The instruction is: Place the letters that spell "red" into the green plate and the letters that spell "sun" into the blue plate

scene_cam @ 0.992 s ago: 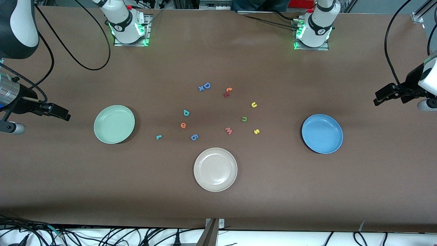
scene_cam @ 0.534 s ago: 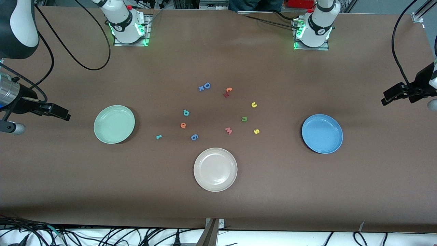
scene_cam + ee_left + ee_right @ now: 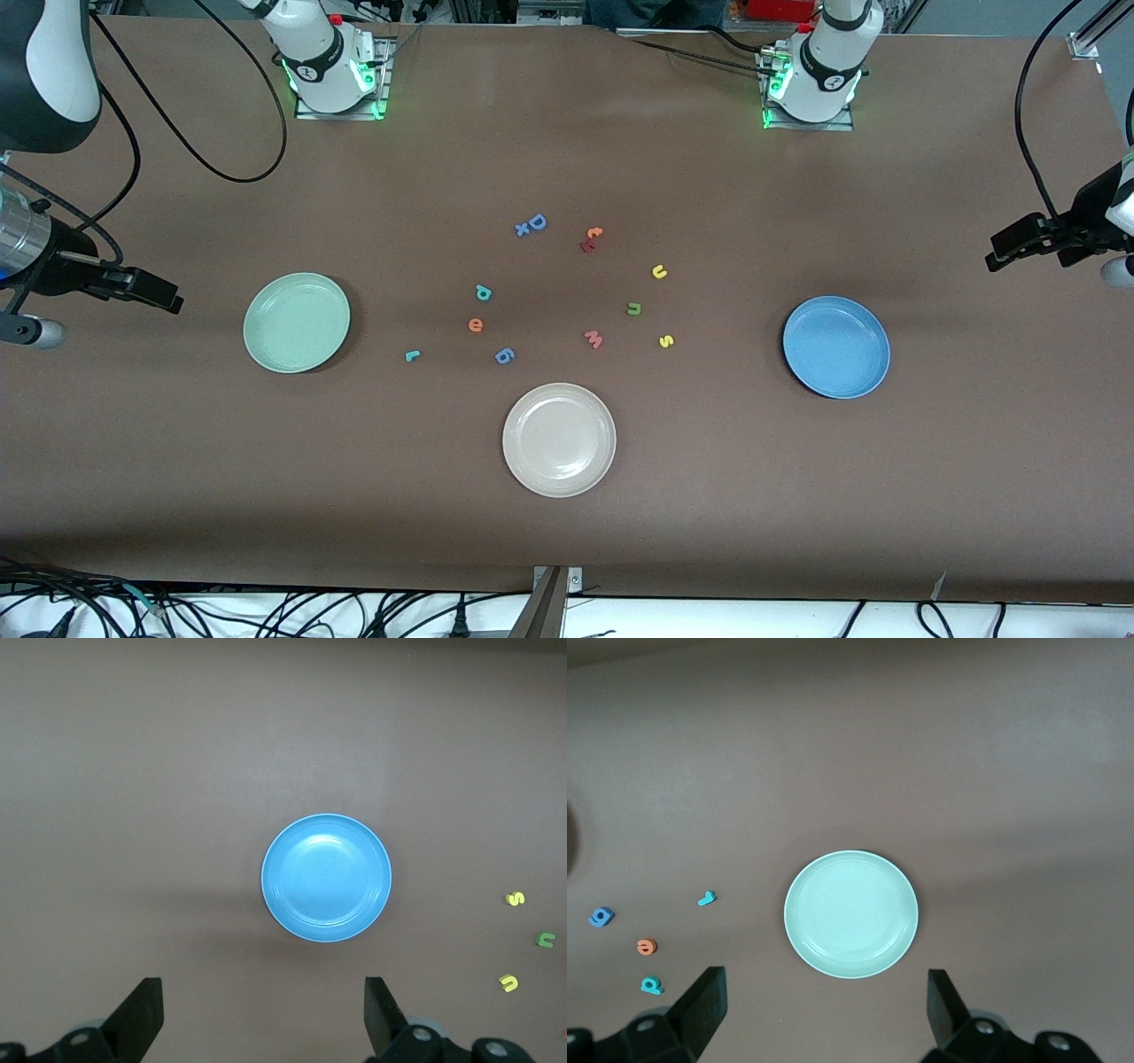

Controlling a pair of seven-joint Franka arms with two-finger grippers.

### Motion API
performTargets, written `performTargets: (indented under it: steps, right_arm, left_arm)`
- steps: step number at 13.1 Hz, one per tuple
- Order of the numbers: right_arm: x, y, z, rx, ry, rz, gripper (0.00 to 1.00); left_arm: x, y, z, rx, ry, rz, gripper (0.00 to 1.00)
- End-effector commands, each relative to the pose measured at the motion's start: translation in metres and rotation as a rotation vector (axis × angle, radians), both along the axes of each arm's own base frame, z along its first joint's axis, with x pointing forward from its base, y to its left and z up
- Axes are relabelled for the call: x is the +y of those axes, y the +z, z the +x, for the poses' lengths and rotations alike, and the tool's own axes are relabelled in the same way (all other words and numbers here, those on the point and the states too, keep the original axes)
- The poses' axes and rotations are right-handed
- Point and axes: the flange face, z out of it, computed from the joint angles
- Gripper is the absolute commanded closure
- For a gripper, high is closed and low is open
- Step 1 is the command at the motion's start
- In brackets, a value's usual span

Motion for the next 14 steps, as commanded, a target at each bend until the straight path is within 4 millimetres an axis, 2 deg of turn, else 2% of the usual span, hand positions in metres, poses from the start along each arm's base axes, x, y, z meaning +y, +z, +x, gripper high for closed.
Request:
performTargets:
  steps: [1,5,9,10,12,14]
  right_arm:
    - [-0.002,0.002,-0.003,-0.008,0.002,0.004,0.0]
    - [-0.002,0.0,-0.002,-0.011,0.002,0.002,0.0]
    - [-0.002,0.002,-0.002,-0.014,0.002,0.002,0.0]
    - [-0.002,0.002,-0.002,-0.014,0.002,0.002,0.0]
    - [-0.002,0.002,-0.002,-0.014,0.002,0.002,0.0]
    - [-0.002,0.001,-0.002,-0.013,0.002,0.002,0.0]
  left_arm:
    - [-0.003,0.001,0.001,0.026,-0.026,-0.026,0.0]
    - [-0.003,-0.009,0.002,0.07,-0.036,-0.017,0.0]
    - [-0.003,-0.007,0.0,0.077,-0.047,-0.048,0.0]
    - [-0.004,-0.005,0.0,0.082,-0.041,-0.08,0.0]
    - [0.009,0.0,0.004,0.056,-0.002,-0.208,0.0]
    - [0.004,0.002,0.007,0.027,-0.053,-0.307,0.0]
